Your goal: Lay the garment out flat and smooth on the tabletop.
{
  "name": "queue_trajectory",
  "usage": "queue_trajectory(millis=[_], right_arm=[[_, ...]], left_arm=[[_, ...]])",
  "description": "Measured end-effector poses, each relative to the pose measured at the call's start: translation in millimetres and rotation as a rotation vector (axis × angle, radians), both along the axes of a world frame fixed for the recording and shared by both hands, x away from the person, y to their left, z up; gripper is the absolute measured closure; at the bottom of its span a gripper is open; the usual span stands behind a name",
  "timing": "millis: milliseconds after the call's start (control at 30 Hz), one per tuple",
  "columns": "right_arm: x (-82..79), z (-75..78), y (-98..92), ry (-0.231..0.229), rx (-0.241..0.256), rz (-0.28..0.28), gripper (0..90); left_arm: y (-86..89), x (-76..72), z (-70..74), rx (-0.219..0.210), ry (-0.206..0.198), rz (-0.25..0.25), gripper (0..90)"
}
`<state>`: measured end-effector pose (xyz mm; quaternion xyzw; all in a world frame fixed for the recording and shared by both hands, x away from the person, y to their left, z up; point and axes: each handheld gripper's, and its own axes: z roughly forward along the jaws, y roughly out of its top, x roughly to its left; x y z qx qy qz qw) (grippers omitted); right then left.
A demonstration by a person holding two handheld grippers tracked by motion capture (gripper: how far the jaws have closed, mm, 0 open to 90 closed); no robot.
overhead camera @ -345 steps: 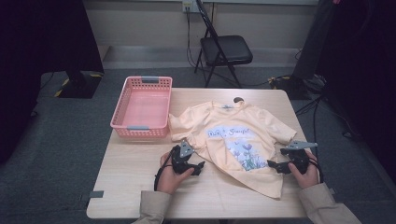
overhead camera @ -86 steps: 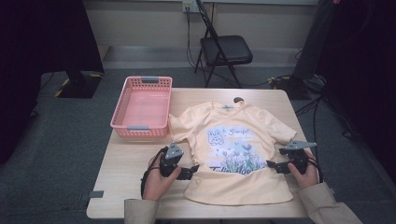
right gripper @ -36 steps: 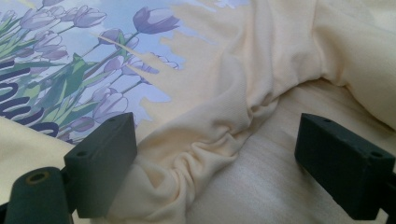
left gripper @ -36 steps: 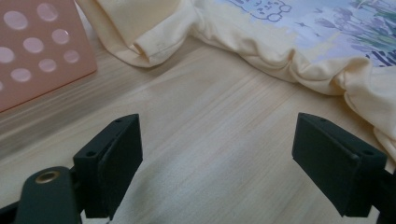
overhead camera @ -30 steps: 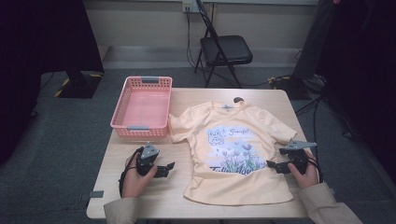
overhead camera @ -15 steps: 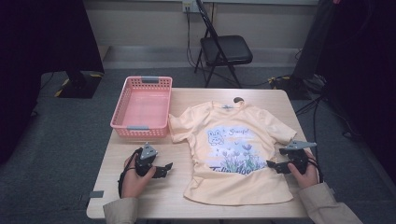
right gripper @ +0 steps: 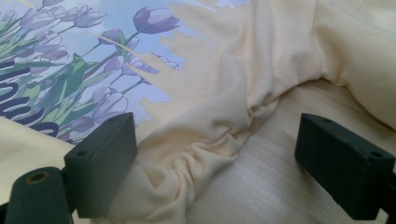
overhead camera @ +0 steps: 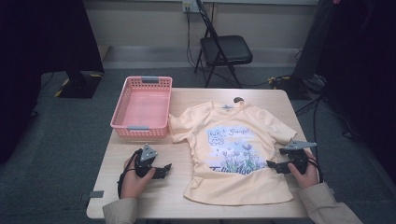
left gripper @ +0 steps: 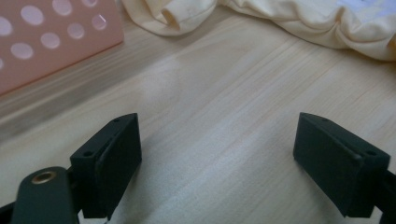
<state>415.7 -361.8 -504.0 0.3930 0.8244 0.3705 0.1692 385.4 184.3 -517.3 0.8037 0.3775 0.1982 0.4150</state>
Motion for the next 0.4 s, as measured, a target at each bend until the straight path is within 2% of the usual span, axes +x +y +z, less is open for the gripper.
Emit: queue_trajectory(millis=[400], right_arm=[[0.1, 0.1, 0.0, 0.0, 0.0, 0.0, 12.0]], left_arm=[[-0.1, -0.5, 0.0, -0.001, 0.0, 0.003, 12.7]])
